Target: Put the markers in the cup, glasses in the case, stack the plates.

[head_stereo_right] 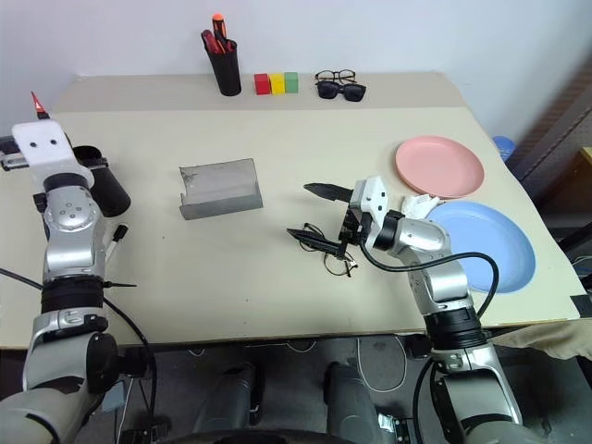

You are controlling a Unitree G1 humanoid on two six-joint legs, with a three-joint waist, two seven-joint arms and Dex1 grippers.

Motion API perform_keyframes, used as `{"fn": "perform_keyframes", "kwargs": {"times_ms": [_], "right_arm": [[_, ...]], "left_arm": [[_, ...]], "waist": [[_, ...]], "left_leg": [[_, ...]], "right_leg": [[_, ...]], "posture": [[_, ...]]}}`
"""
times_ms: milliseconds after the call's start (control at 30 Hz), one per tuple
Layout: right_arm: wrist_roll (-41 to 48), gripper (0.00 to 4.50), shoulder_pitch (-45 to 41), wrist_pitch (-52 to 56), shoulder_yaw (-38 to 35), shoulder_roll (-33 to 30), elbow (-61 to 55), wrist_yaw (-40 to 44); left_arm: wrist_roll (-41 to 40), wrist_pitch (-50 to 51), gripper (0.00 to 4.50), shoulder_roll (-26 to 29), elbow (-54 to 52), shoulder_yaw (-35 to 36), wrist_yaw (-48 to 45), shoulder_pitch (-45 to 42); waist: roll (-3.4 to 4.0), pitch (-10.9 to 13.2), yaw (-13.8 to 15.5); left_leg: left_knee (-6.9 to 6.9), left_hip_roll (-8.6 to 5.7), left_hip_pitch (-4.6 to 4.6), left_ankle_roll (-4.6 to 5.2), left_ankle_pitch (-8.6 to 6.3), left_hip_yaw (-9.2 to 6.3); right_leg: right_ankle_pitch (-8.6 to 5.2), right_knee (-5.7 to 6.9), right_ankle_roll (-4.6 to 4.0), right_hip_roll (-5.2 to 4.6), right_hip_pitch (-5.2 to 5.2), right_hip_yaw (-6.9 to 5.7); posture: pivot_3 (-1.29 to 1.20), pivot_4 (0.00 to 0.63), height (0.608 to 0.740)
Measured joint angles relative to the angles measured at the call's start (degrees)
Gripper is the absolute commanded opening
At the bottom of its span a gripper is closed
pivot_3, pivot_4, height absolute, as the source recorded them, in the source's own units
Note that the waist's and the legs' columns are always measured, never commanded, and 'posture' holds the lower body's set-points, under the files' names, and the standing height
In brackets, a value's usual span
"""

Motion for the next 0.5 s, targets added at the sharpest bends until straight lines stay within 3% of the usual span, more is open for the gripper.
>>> {"fn": "perform_keyframes", "kwargs": {"times_ms": [33,133,300,500], "right_arm": [[0.0,4.5,0.0,-0.01,0.0,0.19,0.0,0.19],[-0.02,4.5,-0.06,-0.2,0.0,0.45,0.09,0.7],[-0.12,4.5,-0.23,-1.09,0.0,1.04,0.55,1.36],[-0.24,4.5,-0.56,-2.02,-0.02,1.1,2.34,1.56]], "left_arm": [[0.26,-0.41,0.04,-0.05,-0.03,-0.07,0.11,0.68],[1.32,-1.2,1.31,-0.49,-0.28,-1.24,0.54,1.9],[1.66,-2.09,3.84,-1.95,-2.66,-2.11,0.47,3.11],[-6.3,1.88,3.84,-4.98,-14.96,-1.25,-4.96,5.88]], "waist": [[0.0,0.0,0.0],[0.0,0.0,0.07],[0.0,0.0,0.01],[0.0,0.0,-0.04]], "left_leg": [[0.0,0.0,0.0,0.0,0.0,0.0],[0.01,0.0,0.0,0.0,0.0,0.0],[0.01,0.0,0.0,0.0,0.0,0.0],[0.01,0.01,-0.01,0.0,0.0,0.0]], "right_leg": [[0.0,0.0,0.0,0.0,0.0,0.0],[0.0,0.01,0.0,0.0,0.0,0.0],[0.0,0.01,0.0,0.0,0.0,0.0],[0.0,0.02,-0.01,0.0,-0.01,0.0]], "posture": [[0.0,0.15,0.74],[0.0,0.15,0.74],[0.0,0.15,0.74],[0.0,0.15,0.74]]}}
